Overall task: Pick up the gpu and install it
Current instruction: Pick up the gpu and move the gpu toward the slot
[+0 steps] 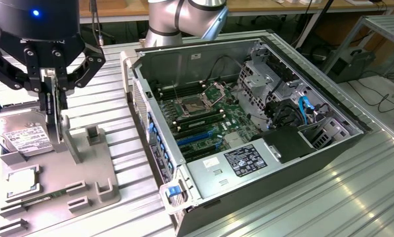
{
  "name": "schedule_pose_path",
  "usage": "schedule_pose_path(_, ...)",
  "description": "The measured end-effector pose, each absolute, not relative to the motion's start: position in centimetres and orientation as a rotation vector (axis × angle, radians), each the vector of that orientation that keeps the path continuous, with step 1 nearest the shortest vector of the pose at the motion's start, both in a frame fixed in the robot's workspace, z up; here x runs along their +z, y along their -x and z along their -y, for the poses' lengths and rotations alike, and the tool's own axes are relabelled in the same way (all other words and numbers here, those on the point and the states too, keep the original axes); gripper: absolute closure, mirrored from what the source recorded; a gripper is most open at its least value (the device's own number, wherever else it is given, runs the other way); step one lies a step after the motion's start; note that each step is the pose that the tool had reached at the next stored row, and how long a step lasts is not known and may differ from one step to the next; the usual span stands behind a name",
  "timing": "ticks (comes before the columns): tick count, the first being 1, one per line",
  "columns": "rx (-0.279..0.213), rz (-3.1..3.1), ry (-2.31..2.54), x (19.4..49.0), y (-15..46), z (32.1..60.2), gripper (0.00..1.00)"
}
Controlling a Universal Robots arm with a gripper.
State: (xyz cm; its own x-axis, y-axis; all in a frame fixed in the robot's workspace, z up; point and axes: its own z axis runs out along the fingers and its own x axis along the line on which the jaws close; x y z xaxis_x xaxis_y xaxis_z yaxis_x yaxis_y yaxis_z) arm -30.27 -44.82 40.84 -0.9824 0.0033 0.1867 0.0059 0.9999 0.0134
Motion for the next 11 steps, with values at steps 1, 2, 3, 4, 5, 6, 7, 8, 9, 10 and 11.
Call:
schedule_pose_path(1, -0.02, 2.951, 0.007, 40.9, 30.3, 44.8, 0.72)
schedule_pose_path(2, -0.02, 2.949, 0.007, 41.0, 30.2, 44.8, 0.72)
schedule_pose_path(3, -0.02, 2.946, 0.007, 41.2, 30.2, 44.8, 0.72)
schedule_pose_path(4, -0.02, 2.944, 0.007, 41.3, 30.2, 44.8, 0.72)
schedule_pose_path(5, -0.02, 2.941, 0.007, 41.4, 30.2, 44.8, 0.72)
schedule_pose_path(6, -0.02, 2.939, 0.007, 41.5, 30.2, 44.8, 0.72)
schedule_pose_path(7, -0.02, 2.937, 0.007, 41.6, 30.2, 44.8, 0.72)
schedule_pose_path(8, -0.02, 2.934, 0.007, 41.7, 30.2, 44.8, 0.72)
schedule_pose_path(9, -0.02, 2.932, 0.007, 41.8, 30.1, 44.8, 0.72)
schedule_pose_path(10, -0.02, 2.93, 0.007, 42.0, 30.1, 44.8, 0.72)
schedule_pose_path(11, -0.02, 2.928, 0.007, 42.1, 30.1, 44.8, 0.72)
